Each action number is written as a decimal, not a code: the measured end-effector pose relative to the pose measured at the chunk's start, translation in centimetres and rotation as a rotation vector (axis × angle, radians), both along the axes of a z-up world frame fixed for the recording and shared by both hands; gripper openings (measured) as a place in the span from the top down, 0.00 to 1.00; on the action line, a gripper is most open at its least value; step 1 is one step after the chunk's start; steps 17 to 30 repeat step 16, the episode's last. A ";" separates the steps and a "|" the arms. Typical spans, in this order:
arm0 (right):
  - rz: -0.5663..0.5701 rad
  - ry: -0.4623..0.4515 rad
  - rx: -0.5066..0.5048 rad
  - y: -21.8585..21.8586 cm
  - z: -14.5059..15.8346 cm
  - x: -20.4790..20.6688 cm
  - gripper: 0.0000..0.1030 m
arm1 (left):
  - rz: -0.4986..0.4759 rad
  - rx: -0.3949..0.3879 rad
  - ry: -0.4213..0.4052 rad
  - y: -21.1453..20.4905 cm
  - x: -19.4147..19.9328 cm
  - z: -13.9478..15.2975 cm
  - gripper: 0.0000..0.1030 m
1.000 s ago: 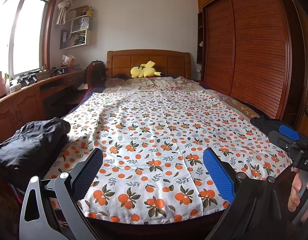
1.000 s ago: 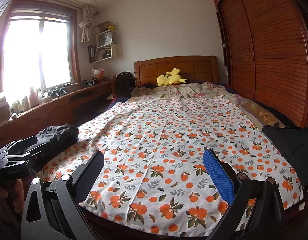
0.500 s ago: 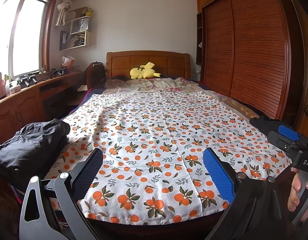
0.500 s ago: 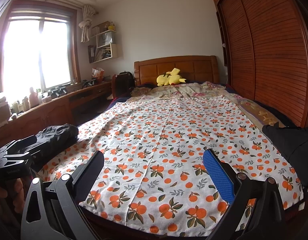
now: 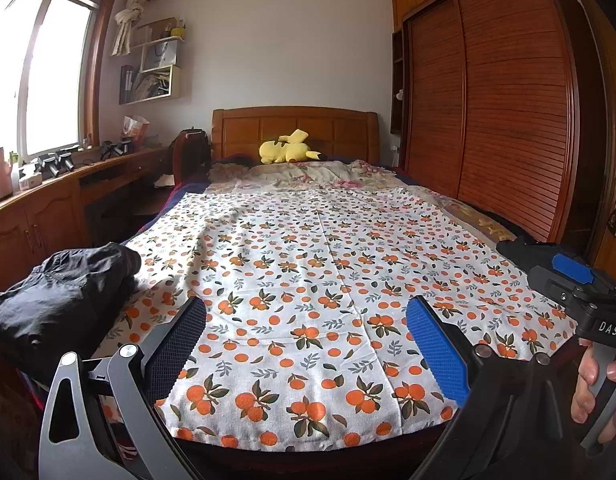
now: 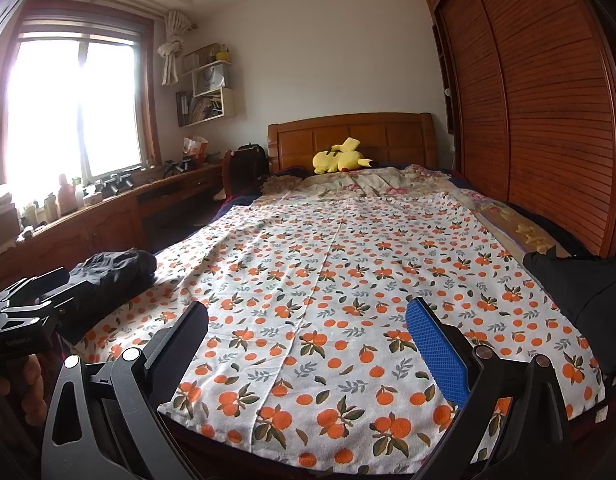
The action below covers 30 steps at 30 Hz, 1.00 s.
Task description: Fold large clothes
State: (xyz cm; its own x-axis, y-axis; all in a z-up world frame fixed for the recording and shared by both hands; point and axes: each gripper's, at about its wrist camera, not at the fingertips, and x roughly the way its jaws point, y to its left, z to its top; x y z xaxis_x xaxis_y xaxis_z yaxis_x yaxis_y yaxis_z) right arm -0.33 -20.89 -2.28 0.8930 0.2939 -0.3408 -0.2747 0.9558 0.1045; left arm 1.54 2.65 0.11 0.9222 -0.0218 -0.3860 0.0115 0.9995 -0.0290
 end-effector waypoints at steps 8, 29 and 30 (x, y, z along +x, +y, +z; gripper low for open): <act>0.000 0.001 0.000 0.0 0.0 0.0 0.07 | -0.001 0.003 0.001 0.0 0.0 0.1 0.02; -0.002 -0.002 0.000 0.0 0.0 0.0 0.07 | 0.004 0.003 0.001 0.1 0.1 0.1 0.02; -0.002 -0.002 0.000 0.0 0.0 0.0 0.07 | 0.004 0.003 0.001 0.1 0.1 0.1 0.02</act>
